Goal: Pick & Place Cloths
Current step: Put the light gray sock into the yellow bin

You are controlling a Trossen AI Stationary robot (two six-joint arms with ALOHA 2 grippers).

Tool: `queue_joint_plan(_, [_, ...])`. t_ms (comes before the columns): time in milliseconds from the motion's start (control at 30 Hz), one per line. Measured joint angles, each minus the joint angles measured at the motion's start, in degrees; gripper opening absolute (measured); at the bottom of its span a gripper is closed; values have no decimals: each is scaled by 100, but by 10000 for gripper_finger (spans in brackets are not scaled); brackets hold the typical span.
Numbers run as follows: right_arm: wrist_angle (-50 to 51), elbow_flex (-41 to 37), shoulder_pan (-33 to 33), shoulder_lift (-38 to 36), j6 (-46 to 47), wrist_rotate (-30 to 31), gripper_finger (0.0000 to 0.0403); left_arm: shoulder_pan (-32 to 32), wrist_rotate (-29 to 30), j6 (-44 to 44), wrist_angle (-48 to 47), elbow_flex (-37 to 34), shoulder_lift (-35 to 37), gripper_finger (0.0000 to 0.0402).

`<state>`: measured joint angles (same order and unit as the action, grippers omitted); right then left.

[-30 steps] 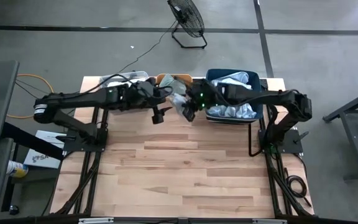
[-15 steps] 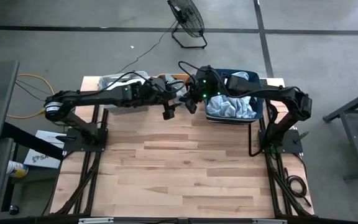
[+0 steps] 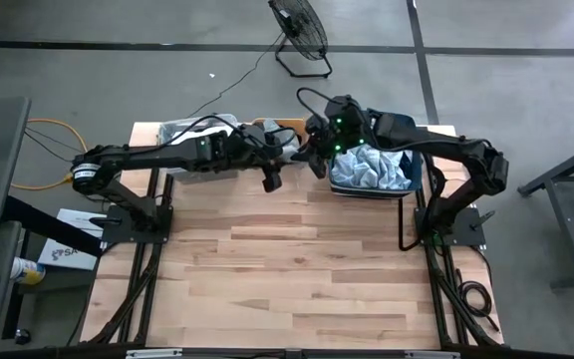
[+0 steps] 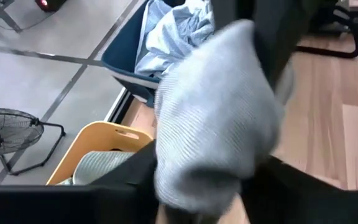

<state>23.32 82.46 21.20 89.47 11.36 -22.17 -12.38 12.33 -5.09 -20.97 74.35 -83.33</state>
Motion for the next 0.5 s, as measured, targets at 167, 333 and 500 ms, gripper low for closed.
queue_joint_plan(167, [1, 0, 138, -78, -6, -210, 5, 0, -48, 45, 193, 0, 0, 71])
queue_joint_plan(333, [1, 0, 143, -83, -71, -121, 9, -2, -245, 89, 223, 66, 0, 15])
queue_joint_plan(500, [70, 0, 192, -109, -17, 483, 53, -49, -99, 241, 138, 66, 0, 6])
